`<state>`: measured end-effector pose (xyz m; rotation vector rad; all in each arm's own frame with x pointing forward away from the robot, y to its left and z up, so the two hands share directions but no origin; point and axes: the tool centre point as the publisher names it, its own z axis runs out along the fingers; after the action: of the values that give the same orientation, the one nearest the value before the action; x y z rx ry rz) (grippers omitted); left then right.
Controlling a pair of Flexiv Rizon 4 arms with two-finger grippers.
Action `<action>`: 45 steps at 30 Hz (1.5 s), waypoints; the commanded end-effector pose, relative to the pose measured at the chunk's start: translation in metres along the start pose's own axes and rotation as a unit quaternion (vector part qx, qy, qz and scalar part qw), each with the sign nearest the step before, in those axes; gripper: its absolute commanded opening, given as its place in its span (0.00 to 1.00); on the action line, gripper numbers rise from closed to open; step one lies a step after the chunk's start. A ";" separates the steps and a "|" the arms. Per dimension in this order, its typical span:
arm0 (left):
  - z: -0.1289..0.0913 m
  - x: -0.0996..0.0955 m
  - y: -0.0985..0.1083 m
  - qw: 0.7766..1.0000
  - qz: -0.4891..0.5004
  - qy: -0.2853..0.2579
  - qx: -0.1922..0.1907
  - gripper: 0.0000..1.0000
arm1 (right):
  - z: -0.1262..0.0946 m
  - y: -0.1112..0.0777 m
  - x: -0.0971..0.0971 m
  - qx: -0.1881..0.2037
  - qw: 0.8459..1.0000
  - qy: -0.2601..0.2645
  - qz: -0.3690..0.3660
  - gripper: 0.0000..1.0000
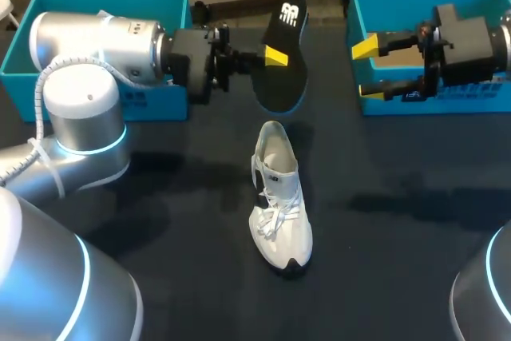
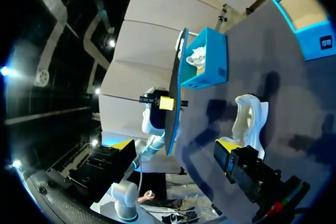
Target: Take the shoe out of the shoebox, open the shoe tongue, remove and reinsert the insole, then place the shoe into the shoebox
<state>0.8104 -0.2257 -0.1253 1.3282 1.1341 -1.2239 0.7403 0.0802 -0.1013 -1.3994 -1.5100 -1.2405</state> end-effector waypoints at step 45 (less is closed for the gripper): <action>0.063 -0.012 -0.001 0.996 0.047 -0.070 -0.040 0.00 | 0.052 0.012 -0.007 0.021 0.999 0.029 0.024 0.28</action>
<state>0.8040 -0.2855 -0.1132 1.2130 1.0037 -1.1769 0.7568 0.1254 -0.1188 -1.3556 -1.4484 -1.2022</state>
